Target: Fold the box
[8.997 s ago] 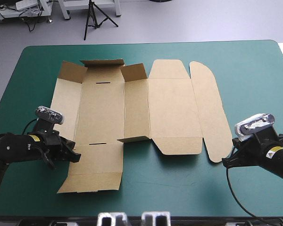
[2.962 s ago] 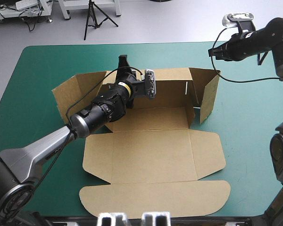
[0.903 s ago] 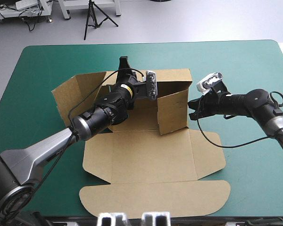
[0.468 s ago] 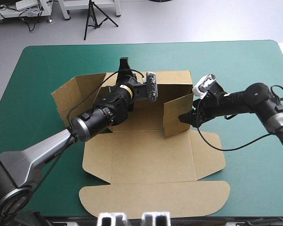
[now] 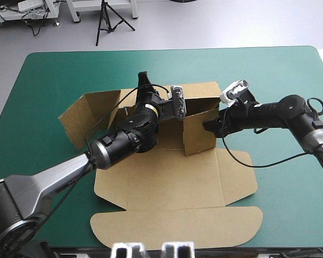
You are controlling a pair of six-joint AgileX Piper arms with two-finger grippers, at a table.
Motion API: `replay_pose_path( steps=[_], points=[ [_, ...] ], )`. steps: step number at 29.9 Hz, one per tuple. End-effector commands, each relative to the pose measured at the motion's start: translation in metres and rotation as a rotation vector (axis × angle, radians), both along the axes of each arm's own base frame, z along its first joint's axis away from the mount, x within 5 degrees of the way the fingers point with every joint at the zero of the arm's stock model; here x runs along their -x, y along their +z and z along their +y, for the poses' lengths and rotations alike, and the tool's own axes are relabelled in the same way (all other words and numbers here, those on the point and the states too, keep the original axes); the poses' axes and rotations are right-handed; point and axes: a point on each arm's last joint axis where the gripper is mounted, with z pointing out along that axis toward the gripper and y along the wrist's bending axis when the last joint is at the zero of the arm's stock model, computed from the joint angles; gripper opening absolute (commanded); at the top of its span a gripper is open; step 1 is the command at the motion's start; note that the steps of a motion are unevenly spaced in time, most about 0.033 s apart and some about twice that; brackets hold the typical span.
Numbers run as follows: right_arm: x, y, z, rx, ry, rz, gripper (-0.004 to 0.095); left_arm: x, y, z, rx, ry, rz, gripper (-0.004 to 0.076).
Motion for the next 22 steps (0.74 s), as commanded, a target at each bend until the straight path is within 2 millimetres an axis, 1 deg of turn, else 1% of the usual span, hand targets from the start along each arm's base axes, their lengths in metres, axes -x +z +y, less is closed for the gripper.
replay_pose_path(
  steps=[1,4,7,13,17,20,22],
  points=[
    [0.002,0.023,0.003,-0.068,-0.017,-0.066,0.0631,-0.002,-0.020,-0.004,0.011,0.100,0.070,-0.0009],
    [0.000,0.023,0.002,-0.059,-0.032,-0.085,0.0631,-0.009,-0.034,-0.007,0.008,0.160,0.053,-0.0009],
    [-0.003,0.024,0.000,-0.052,-0.062,-0.111,0.0631,-0.012,-0.038,-0.009,0.043,0.191,0.059,-0.0008],
    [-0.006,0.025,-0.001,-0.049,-0.084,-0.142,0.0631,-0.013,-0.021,-0.018,0.189,0.208,0.093,-0.0008],
    [-0.008,0.023,-0.001,-0.049,-0.097,-0.135,0.0624,-0.014,-0.012,-0.021,0.197,0.185,0.082,-0.0008],
    [-0.014,0.016,-0.001,-0.060,-0.117,-0.105,0.0542,-0.013,-0.013,-0.022,0.177,0.168,0.114,-0.0008],
    [-0.017,0.011,0.001,-0.081,-0.124,-0.080,0.0440,-0.011,-0.015,-0.023,0.176,0.162,0.146,-0.0008]
  ],
)
